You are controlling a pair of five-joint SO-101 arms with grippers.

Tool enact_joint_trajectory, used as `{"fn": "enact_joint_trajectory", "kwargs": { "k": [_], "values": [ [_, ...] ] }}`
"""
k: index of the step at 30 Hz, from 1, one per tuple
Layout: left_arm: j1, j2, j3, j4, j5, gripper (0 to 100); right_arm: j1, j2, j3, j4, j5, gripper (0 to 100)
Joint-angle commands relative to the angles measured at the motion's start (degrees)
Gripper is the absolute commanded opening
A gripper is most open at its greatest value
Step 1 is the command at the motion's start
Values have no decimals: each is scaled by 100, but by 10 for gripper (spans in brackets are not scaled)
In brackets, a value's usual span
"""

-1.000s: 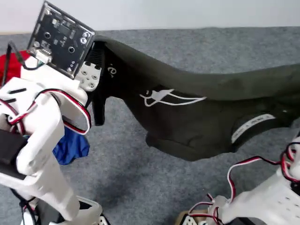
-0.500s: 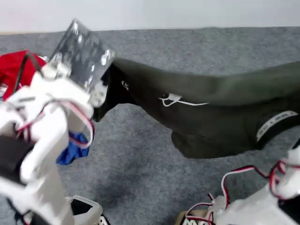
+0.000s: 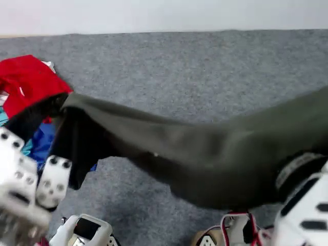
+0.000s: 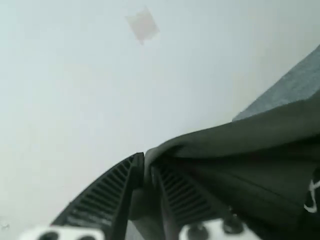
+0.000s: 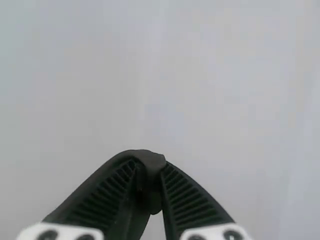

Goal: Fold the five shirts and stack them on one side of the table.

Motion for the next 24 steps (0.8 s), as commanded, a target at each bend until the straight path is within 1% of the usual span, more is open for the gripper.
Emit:
{"fn": "enact_joint_trajectory", "kwargs": {
  "k": [1, 3, 7, 15, 20, 24],
  "values": [
    [-53, -114, 13, 79, -44, 2, 66, -119, -53, -312, -35, 9],
    [-237, -132, 110, 79, -44, 2, 66, -154, -53, -338, -26, 9],
    [-457, -255, 857, 79, -44, 2, 75, -92, 18, -286, -26, 9],
    [-422, -633, 3046, 62, -44, 2, 75, 189, 352, -145, 18, 9],
    [-422, -624, 3837, 53, -44, 2, 48, 497, 369, 171, 149, 9],
    [-431, -624, 4409, -352, -44, 2, 40, 927, 440, 321, 158, 9]
  ]
}}
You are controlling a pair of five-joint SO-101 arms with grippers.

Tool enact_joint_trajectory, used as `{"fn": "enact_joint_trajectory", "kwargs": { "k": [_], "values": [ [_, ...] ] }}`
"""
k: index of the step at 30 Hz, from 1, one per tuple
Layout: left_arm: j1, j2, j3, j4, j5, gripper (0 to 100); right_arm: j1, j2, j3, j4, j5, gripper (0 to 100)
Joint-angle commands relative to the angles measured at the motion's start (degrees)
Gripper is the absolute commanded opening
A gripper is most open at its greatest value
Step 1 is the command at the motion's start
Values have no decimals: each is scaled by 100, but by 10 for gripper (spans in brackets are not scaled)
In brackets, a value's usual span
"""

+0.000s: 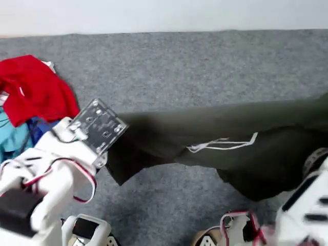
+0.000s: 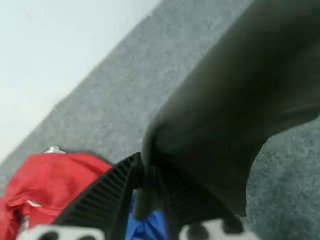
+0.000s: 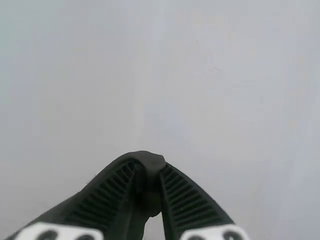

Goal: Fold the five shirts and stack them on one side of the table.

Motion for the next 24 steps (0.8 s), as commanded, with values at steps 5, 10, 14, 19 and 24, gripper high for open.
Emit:
{"fn": "enact_joint_trajectory", "kwargs": {
  "k": [5, 10, 14, 19, 24],
  "values": [
    [-62, -26, 1059, -1178, -35, 2, -365, 1182, 571, 66, 123, 9],
    [-70, -18, 1991, -2154, -35, 2, -1086, 1552, 1169, 4, 132, 9],
    [-70, -18, 2589, -2699, -35, 2, -1569, 1842, 1811, 4, 141, 9],
    [-79, -9, 3240, -3411, -35, 2, -2035, 2167, 2743, -479, 149, 9],
    [-79, 44, 3996, -4651, -35, 2, -2290, 2431, 3631, -1385, 141, 9]
  ]
}}
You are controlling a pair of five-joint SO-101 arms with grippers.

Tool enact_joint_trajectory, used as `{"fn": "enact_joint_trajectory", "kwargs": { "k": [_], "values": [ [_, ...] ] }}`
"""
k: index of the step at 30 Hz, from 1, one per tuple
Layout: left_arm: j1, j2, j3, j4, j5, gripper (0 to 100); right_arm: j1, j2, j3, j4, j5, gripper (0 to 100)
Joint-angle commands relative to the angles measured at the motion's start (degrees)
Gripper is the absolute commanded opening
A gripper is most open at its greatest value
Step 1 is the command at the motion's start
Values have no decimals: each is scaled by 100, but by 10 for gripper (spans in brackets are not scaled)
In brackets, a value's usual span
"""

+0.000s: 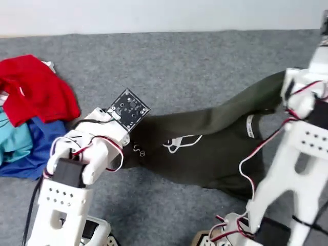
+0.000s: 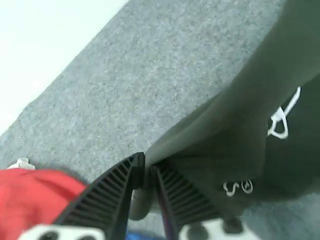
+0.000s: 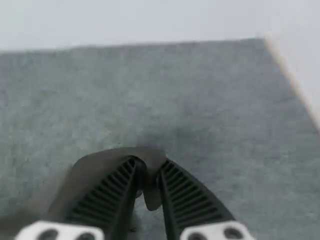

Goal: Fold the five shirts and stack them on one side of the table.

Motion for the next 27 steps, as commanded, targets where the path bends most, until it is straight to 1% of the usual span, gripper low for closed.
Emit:
{"fn": "enact_joint_trajectory", "kwargs": {
  "k": [1, 4, 6, 10, 16, 22, 25, 27],
  "values": [
    [-53, 141, 233, -941, -26, 2, -180, 57, 273, -602, 44, 9],
    [-299, 818, 119, -1371, -18, 2, -277, 198, 492, -945, 53, 9],
    [-466, 1433, -224, -1486, -18, 2, -303, 330, 519, -1103, 53, 9],
    [-668, 2567, -1200, -1503, -18, 2, -303, 629, 519, -1587, 62, 9],
    [-668, 3938, -2396, -1512, -26, 2, -330, 954, 510, -2334, 62, 9],
    [-677, 5073, -3116, -1503, -26, 5, -330, 1200, 510, -2818, 79, 9],
    [-800, 5486, -3389, -1503, -35, 7, -330, 1429, 510, -2932, 185, 9],
    [-879, 5714, -3538, -1495, -35, 39, -330, 1543, 510, -2958, 185, 9]
  ]
}}
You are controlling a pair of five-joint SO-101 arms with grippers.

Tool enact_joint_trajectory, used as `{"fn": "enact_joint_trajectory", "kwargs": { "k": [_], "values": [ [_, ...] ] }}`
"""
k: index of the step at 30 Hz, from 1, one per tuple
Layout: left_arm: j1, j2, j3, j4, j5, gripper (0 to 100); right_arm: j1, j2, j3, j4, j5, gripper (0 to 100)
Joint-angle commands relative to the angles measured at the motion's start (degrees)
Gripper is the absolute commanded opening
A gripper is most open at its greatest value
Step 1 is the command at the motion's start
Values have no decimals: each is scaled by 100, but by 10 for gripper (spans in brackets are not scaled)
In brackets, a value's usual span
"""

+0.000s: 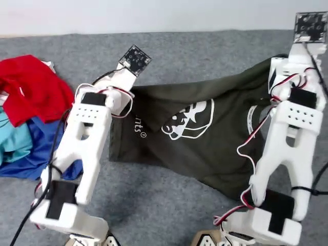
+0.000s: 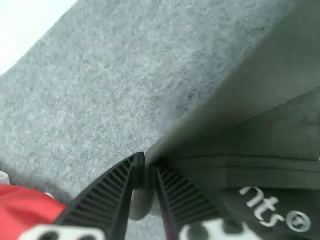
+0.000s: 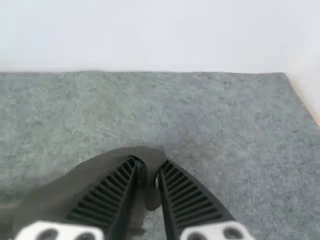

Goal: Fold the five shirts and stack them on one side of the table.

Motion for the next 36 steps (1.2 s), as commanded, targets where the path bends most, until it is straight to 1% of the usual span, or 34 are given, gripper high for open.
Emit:
{"fn": "enact_joint_trajectory", "kwargs": {
  "k": [1, 3, 5, 8, 13, 15, 17, 19, 22, 24, 31, 36],
  "values": [
    [-185, 202, -488, -141, -26, 69, -40, 57, -79, -145, 62, 9],
    [-246, 325, -523, -53, -9, 134, -40, 119, -79, -136, 62, 9],
    [-264, 422, -611, 123, -9, 169, -84, 180, -79, -101, 62, 9],
    [-264, 527, -734, 352, -9, 182, -198, 251, -53, -92, 62, 9],
    [-334, 589, -1051, 387, -26, 189, -479, 418, -53, -92, 62, 9],
    [-316, 563, -1244, 527, -26, 189, -567, 462, -53, -92, 62, 9],
    [-211, 563, -1622, 1037, -35, 189, -629, 497, -53, -92, 62, 9],
    [-26, 563, -2026, 1714, -35, 187, -655, 549, -53, -92, 62, 9],
    [457, 598, -2431, 2585, -35, 185, -646, 611, -53, -92, 62, 9],
    [791, 615, -2457, 2875, -35, 183, -637, 629, -53, -92, 53, 9],
    [1679, 765, -2018, 2725, -9, 115, -646, 637, -44, 75, 35, 9],
    [1758, 1459, -2132, 2532, -9, 83, -620, 646, -44, 198, 35, 9]
  ]
}}
